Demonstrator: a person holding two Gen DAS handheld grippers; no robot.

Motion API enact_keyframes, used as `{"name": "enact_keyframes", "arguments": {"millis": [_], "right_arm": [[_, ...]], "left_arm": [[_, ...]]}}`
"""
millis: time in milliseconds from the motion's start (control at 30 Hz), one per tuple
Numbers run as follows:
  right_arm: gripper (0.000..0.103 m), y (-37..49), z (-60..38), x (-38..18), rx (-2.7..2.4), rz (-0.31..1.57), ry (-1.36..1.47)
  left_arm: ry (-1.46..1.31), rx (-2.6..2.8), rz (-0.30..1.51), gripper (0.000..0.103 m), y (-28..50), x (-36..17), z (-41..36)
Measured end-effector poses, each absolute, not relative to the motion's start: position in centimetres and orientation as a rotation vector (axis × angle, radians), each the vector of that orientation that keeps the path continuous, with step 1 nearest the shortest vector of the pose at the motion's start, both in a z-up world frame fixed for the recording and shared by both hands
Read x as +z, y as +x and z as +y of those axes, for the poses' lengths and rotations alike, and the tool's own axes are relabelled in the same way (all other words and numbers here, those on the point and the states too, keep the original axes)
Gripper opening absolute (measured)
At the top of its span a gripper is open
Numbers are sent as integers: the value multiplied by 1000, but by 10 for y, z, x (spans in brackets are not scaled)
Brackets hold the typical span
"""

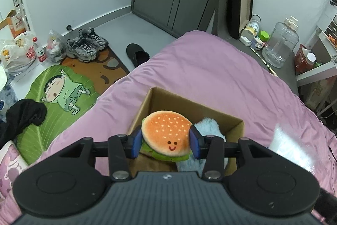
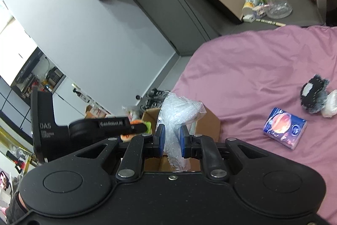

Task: Organize soft objects
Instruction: 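Carry the burger into the box and open the left gripper while the right carries the bag, then lower the plastic bag into the box and open the right gripper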

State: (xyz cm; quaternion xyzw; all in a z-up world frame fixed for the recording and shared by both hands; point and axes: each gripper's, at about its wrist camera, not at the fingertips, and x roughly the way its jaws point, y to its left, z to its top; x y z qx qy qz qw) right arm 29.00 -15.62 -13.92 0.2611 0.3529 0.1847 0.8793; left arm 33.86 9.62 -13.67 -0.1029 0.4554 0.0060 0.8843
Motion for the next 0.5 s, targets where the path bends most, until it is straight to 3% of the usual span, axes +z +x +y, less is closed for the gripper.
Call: {"name": "enact_keyframes", "arguments": {"millis": [267,500], "right_arm": [[15,306,-135,-159,411,800,541],[15,310,-112,-165,451,829,524]], "left_arm": [[-270,-16,939,66,351,-140,112],[-274,-3,945,67,352,-135,129]]}}
